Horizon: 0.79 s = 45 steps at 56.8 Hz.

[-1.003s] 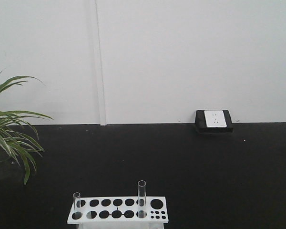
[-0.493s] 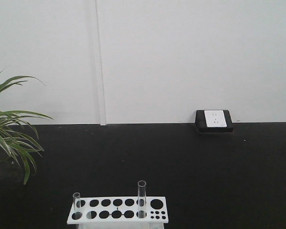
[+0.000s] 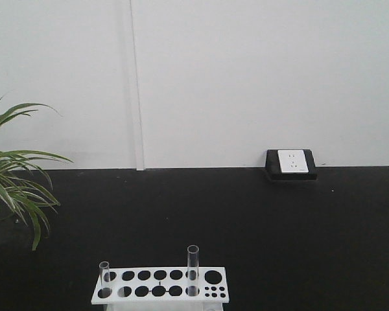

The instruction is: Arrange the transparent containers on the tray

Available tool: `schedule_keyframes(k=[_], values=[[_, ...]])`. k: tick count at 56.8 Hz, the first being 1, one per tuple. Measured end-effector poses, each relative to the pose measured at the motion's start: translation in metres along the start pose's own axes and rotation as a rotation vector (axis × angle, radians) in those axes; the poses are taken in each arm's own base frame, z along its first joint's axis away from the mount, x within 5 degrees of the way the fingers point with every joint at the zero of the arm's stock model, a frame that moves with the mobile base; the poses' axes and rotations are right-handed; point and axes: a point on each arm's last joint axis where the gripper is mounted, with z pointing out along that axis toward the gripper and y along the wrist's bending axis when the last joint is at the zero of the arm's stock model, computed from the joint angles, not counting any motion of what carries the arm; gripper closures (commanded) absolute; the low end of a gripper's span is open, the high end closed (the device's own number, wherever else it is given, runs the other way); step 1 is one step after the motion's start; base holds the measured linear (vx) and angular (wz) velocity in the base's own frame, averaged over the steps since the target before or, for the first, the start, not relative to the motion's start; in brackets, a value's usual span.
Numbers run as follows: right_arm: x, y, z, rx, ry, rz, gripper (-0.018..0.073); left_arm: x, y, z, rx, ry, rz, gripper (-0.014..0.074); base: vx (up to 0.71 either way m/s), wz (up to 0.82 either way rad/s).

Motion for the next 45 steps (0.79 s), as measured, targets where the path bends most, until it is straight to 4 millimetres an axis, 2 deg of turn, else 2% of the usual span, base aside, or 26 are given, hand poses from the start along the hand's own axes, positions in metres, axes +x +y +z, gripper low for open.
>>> schedule_keyframes(k=[13,21,35,40,45], values=[[0.014,0.000,0.028,0.001,0.145,0.001,0.0539,0.016,0.000,0.031,-0.005,0.204,0.004,0.0538,0.00,0.00],[0.019,0.000,0.037,0.001,0.196,0.002,0.0470,0.025,-0.001,0.045,-0.006,0.290,0.008,0.0413,0.00,0.00],[0.026,0.000,0.046,0.001,0.248,0.003,0.0274,0.040,-0.001,0.070,-0.003,0.408,0.011,0.0155,0.00,0.00],[0.029,-0.001,0.050,0.001,0.274,0.003,0.0223,0.043,-0.002,0.080,-0.003,0.400,-0.018,0.0106,0.00,0.00],[0.032,0.000,0.053,0.002,0.296,0.015,0.0202,0.044,-0.003,0.091,0.004,0.378,-0.033,0.0104,0.00,0.00]])
